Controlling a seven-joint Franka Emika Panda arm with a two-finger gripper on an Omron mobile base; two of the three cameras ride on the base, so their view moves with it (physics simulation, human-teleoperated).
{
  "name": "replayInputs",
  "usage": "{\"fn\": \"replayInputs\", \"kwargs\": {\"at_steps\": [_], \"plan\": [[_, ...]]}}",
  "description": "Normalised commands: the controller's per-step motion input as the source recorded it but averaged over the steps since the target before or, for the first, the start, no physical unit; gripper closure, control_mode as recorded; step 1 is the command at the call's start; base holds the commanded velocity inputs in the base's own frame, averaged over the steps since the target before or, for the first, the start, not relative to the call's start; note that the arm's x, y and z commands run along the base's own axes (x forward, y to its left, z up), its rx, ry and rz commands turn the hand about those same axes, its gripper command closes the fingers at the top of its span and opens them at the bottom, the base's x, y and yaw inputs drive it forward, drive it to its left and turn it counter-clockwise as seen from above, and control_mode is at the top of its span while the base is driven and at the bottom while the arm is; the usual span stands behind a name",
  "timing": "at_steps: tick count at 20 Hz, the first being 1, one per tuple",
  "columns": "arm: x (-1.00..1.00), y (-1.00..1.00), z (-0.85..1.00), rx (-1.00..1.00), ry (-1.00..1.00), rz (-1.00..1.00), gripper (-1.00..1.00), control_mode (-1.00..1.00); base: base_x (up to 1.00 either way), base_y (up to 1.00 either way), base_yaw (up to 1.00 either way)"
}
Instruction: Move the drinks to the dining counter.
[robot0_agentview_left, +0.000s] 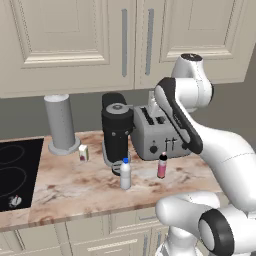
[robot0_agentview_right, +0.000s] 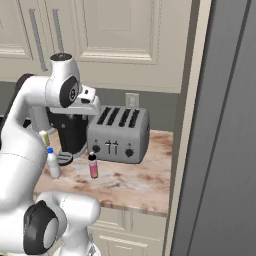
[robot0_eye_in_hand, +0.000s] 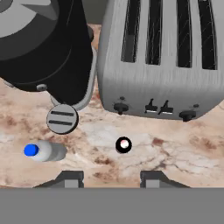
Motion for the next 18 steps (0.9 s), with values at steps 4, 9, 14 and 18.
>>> {"fn": "replayInputs", "kwargs": {"at_steps": [4, 9, 14, 18], "plan": [[-0.48, 0.11, 0.03, -0.03, -0.22, 0.00, -1.00, -1.00, 0.00, 0.00, 0.00], [-0.83, 0.29, 0.00, 0.07, -0.15, -0.04, -1.00, -1.00, 0.00, 0.00, 0.00], [-0.66, 0.46, -0.01, 0.04, 0.00, -0.08, -1.00, -1.00, 0.00, 0.00, 0.00], [-0.52, 0.46, 0.00, 0.01, 0.00, -0.02, -1.00, -1.00, 0.00, 0.00, 0.00]]}}
